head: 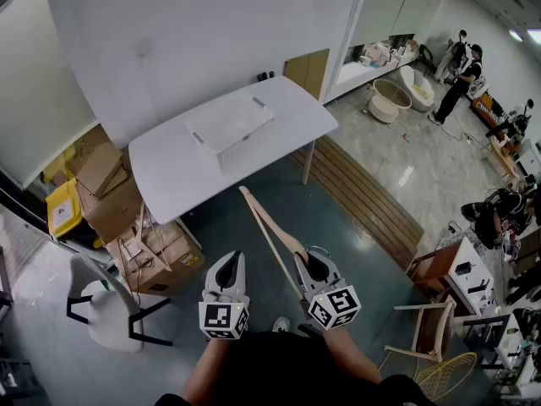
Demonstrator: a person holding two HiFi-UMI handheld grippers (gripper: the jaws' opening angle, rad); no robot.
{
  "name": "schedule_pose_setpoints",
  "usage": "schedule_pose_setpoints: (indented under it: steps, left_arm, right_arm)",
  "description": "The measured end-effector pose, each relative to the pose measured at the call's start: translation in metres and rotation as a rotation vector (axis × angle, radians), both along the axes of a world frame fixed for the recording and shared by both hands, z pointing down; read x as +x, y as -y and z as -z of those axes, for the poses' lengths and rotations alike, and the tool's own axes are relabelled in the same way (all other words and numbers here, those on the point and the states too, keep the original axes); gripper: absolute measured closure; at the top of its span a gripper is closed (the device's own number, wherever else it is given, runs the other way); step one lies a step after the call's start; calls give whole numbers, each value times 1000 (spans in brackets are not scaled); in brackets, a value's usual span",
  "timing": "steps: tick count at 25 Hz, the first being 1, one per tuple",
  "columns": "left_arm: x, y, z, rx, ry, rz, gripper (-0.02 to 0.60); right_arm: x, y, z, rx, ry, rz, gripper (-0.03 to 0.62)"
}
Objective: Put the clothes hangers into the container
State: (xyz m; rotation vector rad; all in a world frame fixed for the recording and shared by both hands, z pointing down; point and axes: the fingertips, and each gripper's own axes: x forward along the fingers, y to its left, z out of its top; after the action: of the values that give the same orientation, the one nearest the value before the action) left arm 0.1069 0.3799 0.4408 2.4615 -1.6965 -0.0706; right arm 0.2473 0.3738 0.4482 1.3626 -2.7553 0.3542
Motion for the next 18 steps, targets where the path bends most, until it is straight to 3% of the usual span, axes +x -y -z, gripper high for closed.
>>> schedule_pose_setpoints:
  steps: [12,18]
  left_arm:
    - [-15,4,1,4,-36,-26,577]
    - [-39,2,-2,-1,-41,-42,577]
  right_arm:
    - [-17,6,1,5,-27,-25,531]
    - [-31,7,-2,-8,-18,-69,531]
